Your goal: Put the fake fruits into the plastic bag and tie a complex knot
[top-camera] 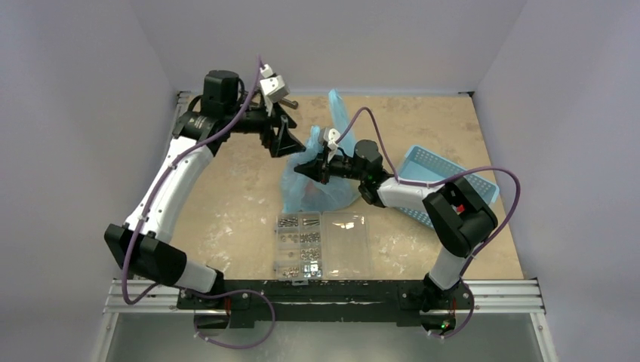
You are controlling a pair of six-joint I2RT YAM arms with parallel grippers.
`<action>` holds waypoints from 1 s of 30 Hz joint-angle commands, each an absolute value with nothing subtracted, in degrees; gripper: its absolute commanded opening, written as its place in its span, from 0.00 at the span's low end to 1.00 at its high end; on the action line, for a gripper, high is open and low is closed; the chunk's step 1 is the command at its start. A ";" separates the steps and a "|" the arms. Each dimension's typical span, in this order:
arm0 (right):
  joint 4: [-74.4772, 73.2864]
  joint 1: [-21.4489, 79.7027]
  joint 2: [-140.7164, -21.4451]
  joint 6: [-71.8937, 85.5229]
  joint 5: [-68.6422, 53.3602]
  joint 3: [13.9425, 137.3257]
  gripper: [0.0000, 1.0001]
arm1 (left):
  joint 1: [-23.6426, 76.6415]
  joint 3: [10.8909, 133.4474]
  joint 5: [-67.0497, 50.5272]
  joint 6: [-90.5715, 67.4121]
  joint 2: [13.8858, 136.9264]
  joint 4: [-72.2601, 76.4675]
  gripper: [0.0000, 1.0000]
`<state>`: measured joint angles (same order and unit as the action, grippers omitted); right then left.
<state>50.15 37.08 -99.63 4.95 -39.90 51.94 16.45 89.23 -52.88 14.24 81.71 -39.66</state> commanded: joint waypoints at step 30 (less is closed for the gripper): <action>45.19 35.29 -97.97 0.83 -39.68 49.24 0.00 | 6.62 78.86 -55.19 -12.46 77.43 -9.01 0.00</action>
<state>49.87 36.25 -98.19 1.67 -40.01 50.43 9.02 79.88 -58.15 -15.75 81.17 -17.08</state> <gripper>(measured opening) 0.012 0.004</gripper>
